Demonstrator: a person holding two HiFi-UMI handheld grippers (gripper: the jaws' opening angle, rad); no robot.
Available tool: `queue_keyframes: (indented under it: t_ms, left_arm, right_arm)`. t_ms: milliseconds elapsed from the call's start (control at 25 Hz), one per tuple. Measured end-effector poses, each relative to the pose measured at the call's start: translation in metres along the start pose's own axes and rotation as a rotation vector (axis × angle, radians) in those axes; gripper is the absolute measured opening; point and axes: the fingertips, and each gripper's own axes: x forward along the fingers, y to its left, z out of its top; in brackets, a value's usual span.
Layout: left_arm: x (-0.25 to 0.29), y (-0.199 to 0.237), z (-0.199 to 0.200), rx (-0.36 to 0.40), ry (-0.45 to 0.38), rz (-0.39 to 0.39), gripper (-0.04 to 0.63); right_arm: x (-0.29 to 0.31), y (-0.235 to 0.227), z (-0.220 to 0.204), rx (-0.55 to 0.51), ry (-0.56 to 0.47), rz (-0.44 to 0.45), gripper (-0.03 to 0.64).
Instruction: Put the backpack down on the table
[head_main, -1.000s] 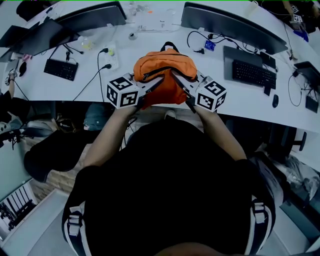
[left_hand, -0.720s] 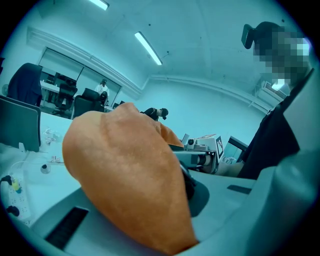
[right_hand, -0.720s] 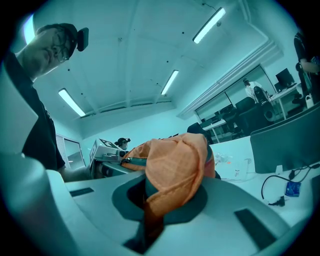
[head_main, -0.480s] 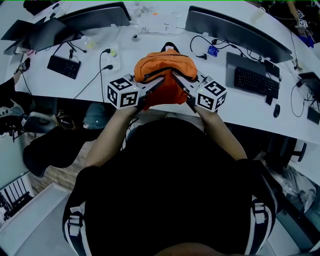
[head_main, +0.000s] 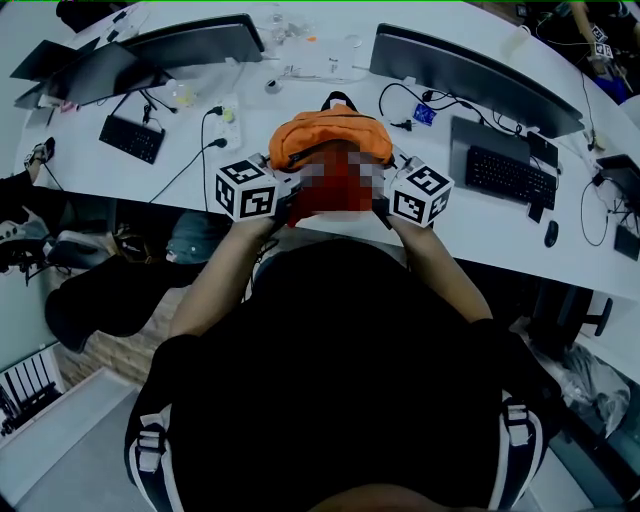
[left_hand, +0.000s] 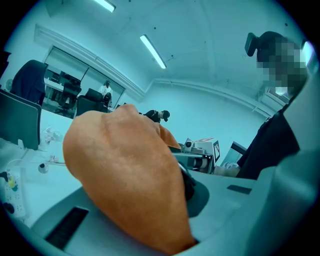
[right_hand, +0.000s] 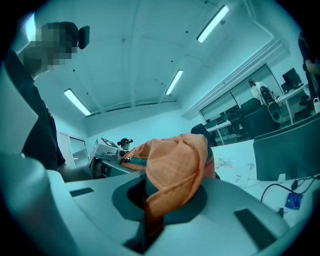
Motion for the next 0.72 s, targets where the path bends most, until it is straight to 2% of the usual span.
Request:
queue_keyframes:
  t_ms: [480, 720]
  left_arm:
    - [-0.006, -0.014, -0.005, 0.010, 0.007, 0.009, 0.031]
    - [-0.010, -0.017, -0.003, 0.021, 0.006, -0.013, 0.031]
  right_arm:
    - [-0.006, 0.013, -0.003, 0.005, 0.002, 0.017, 0.031]
    - [-0.009, 0.019, 0.000, -0.002, 0.006, -0.002, 0.031]
